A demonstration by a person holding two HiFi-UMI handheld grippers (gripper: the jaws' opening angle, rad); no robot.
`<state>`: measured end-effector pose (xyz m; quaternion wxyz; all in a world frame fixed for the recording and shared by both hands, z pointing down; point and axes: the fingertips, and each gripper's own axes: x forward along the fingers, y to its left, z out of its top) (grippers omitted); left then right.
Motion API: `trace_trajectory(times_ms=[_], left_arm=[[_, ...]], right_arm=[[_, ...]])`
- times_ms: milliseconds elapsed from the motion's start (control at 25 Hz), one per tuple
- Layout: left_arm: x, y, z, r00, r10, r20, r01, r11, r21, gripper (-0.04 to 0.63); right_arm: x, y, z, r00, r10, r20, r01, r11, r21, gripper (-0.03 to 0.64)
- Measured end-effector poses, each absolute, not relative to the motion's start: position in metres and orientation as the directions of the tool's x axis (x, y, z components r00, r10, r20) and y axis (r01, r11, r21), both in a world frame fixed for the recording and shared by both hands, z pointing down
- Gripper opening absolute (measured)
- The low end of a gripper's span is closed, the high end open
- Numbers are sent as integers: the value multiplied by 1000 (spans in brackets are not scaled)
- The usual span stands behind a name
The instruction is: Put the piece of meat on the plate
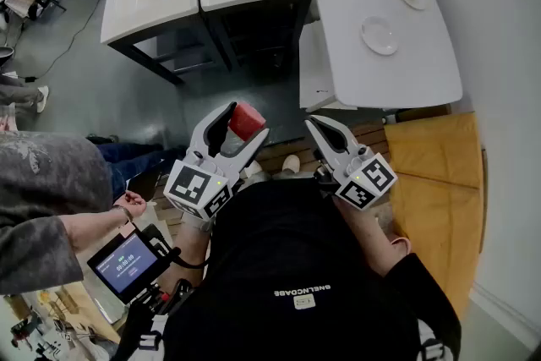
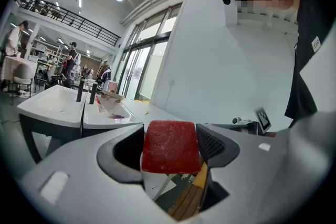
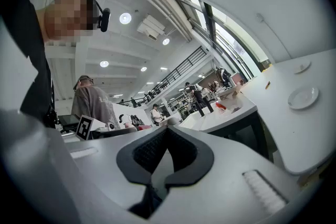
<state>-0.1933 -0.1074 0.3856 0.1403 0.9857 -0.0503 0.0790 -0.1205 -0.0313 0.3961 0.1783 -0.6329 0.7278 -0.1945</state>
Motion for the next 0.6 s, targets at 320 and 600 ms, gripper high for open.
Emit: trace_trajectory(times_ms=[320, 600], left_arm=[[-197, -105, 390, 981, -73, 180, -122, -953, 277, 331], [-205, -106, 395, 981, -70, 181, -120, -952, 281, 331]], right_arm=[[-125, -33, 398, -150, -989, 0, -852, 129, -507, 5], [-133, -33, 402, -152, -988, 1, -854, 131, -504, 5]])
